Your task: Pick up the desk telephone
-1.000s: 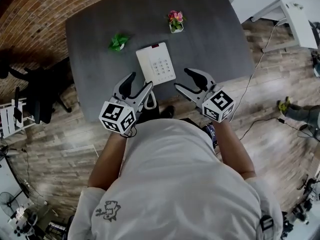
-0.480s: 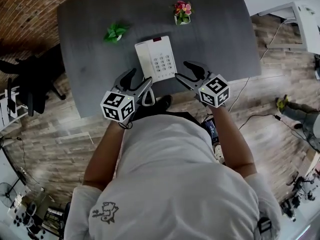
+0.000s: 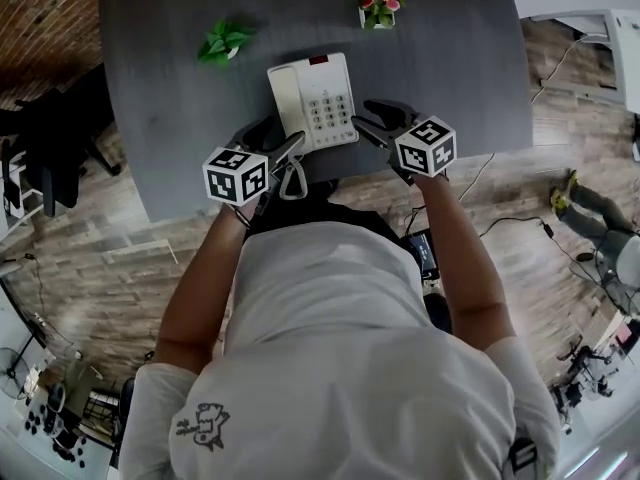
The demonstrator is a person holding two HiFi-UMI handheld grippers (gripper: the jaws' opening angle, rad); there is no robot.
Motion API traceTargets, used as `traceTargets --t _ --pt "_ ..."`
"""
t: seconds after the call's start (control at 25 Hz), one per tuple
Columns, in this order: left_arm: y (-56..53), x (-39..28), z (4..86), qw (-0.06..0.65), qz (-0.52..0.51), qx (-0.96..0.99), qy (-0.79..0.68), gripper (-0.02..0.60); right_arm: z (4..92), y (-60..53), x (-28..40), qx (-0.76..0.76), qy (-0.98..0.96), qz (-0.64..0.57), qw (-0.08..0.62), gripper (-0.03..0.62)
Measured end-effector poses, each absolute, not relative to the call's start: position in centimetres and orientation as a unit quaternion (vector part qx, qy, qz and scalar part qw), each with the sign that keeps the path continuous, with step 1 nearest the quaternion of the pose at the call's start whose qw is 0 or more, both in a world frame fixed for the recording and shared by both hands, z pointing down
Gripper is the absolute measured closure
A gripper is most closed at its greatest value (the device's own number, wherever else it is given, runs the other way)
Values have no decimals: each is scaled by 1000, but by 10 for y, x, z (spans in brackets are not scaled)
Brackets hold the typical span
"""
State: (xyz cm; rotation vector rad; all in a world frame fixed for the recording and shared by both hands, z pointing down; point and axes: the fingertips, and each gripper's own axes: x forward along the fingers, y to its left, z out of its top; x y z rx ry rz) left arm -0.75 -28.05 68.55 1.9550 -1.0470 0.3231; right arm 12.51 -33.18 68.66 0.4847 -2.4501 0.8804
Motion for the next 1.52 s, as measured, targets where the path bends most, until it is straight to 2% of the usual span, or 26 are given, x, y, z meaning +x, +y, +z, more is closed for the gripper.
traceTargets --t 0.6,0.8,0.88,1.32,1.52 --pt "-300 -9 736 519 64 761 -384 227 748 -341 118 132 -870 370 298 454" --pt "-302 -6 738 527 35 765 -369 227 750 -339 114 114 -861 409 281 465" --pt "-302 -6 739 530 24 763 -369 227 749 -338 113 109 -856 427 270 499" --pt "-304 -6 742 545 17 765 -343 210 749 -340 113 122 -843 467 236 508" --pt "-304 -7 738 550 16 755 -358 244 740 -340 113 141 -845 462 230 517"
